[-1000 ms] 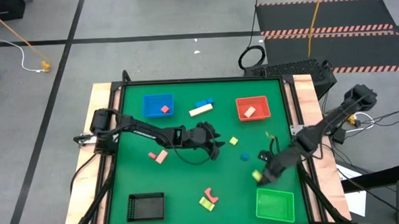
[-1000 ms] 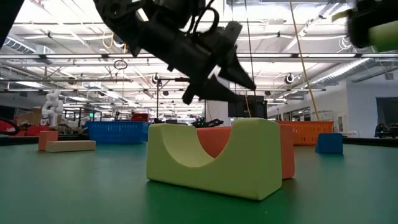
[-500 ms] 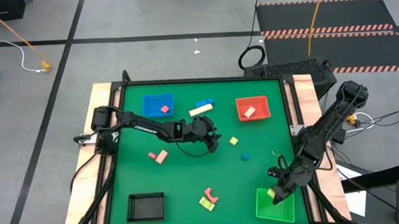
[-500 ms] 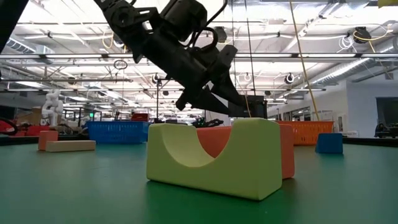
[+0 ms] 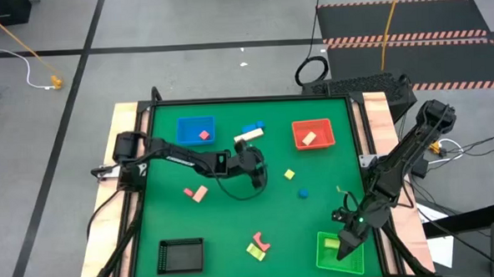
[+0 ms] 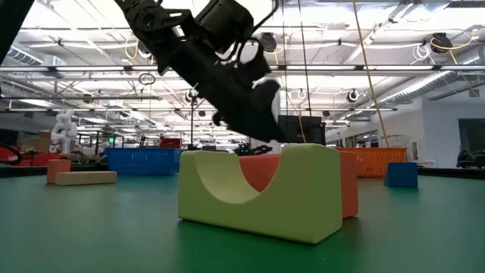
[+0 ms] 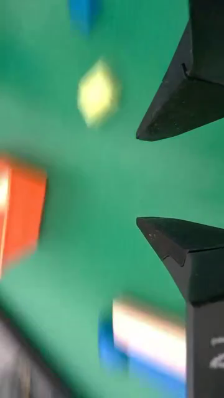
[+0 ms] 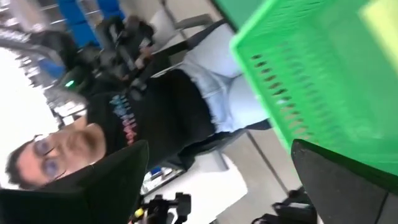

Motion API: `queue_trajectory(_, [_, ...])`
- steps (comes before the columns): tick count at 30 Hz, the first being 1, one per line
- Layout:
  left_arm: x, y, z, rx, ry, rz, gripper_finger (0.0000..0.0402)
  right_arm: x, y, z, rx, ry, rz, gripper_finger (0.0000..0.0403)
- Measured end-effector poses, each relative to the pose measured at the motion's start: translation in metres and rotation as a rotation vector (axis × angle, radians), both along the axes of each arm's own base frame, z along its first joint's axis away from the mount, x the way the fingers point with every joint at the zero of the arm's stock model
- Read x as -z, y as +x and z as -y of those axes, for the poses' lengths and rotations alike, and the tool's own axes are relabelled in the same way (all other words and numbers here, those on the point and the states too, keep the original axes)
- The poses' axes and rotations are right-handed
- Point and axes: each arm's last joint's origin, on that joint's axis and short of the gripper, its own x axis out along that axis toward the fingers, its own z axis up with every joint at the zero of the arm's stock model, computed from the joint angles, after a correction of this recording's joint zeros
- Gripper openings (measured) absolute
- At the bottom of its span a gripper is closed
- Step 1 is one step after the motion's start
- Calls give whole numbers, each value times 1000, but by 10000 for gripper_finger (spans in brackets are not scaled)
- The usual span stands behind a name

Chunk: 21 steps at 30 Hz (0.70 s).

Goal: Sort & place blocks by color
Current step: Put the top left blue block in the black basket

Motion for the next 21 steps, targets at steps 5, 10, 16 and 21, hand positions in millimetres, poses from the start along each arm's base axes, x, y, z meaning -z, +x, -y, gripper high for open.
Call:
queue_trajectory(5, [0, -4, -31, -158, 56, -8, 214, -2, 3, 1, 12, -17, 77, 390])
queue_trajectory(10, [2, -12, -74, -307, -26, 5, 214, -2, 8, 5, 6, -71, 152, 390])
queue_trajectory(16, [14, -38, -121, -550, -163, -75, 214, -1, 15, 11, 11, -129, 219, 391])
queue_trajectory(21, [21, -53, -137, -624, -299, -136, 214, -2, 19, 16, 13, -162, 261, 391])
